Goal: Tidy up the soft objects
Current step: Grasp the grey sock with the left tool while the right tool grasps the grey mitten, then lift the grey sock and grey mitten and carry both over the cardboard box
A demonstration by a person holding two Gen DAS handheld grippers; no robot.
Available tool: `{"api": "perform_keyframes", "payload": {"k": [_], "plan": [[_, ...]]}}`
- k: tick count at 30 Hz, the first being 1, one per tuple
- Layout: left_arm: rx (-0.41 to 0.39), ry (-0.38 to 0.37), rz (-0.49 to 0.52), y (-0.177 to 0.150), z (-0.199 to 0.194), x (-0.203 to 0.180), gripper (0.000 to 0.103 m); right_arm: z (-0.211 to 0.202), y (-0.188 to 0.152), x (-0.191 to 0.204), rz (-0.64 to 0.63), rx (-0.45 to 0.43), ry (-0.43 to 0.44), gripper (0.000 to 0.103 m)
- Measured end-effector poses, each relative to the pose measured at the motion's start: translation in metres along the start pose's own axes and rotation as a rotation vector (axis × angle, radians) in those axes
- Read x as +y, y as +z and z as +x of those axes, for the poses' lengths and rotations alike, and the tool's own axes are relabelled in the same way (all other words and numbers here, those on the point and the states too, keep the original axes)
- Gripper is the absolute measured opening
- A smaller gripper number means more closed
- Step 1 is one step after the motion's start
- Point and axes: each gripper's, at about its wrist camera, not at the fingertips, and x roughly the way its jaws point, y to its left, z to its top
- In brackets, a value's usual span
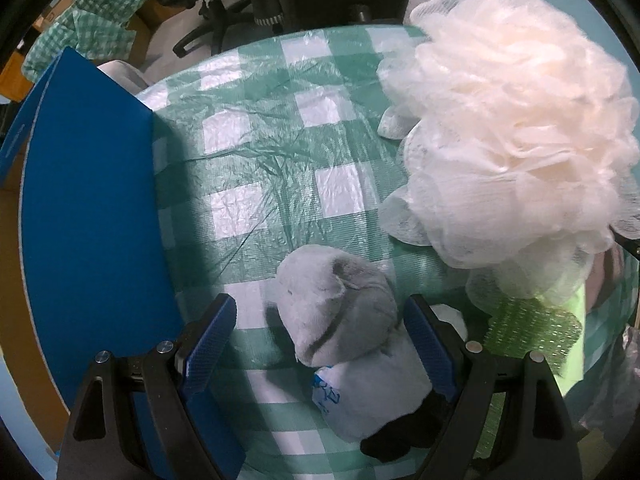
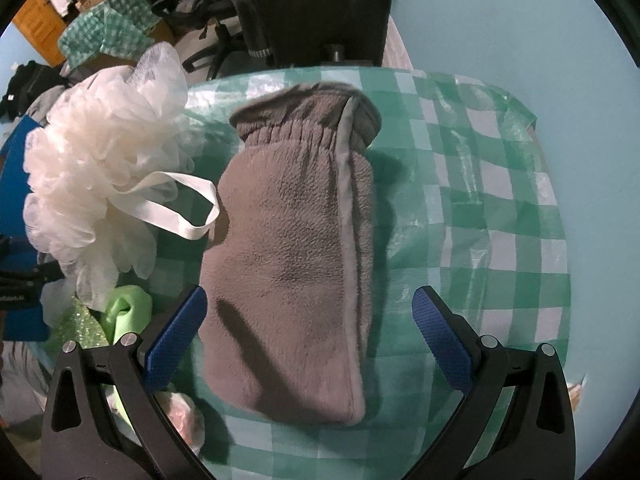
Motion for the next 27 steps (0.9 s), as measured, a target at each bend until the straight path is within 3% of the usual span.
{"api": "perform_keyframes", "payload": {"k": [9, 16, 19, 20, 23, 25, 27], "plan": [[0.019, 0.003, 0.006, -0.006, 0.014, -0.002, 0.078, 0.013, -0.003, -0.002, 0.002, 0.01, -0.029, 0.101], [0.03, -0.055, -0.025, -0.011, 0.015, 0.005, 0.06, 0.013, 0.0, 0.002, -0.035, 0.031, -0.043, 0.084], [0.017, -0.043, -0.017, -0.013, 0.01, 0.005, 0.052, 0.013, 0.003, 0.002, -0.038, 0.034, -0.035, 0.071], [0.012, -0.041, -0.017, -0.015, 0.009, 0.006, 0.046, 0.012, 0.003, 0.002, -0.042, 0.029, -0.033, 0.062], [0.005, -0.054, -0.031, -0.019, 0.001, 0.005, 0.042, 0.006, 0.001, 0.005, -0.065, 0.013, -0.011, 0.036], [-0.003, -0.063, -0.035, -0.016, -0.004, 0.008, 0.039, 0.002, -0.001, 0.003, -0.074, 0.008, 0.011, 0.027], [-0.018, -0.062, -0.032, -0.017, -0.01, 0.007, 0.034, -0.002, 0.0, -0.001, -0.075, 0.007, 0.018, 0.025]]}}
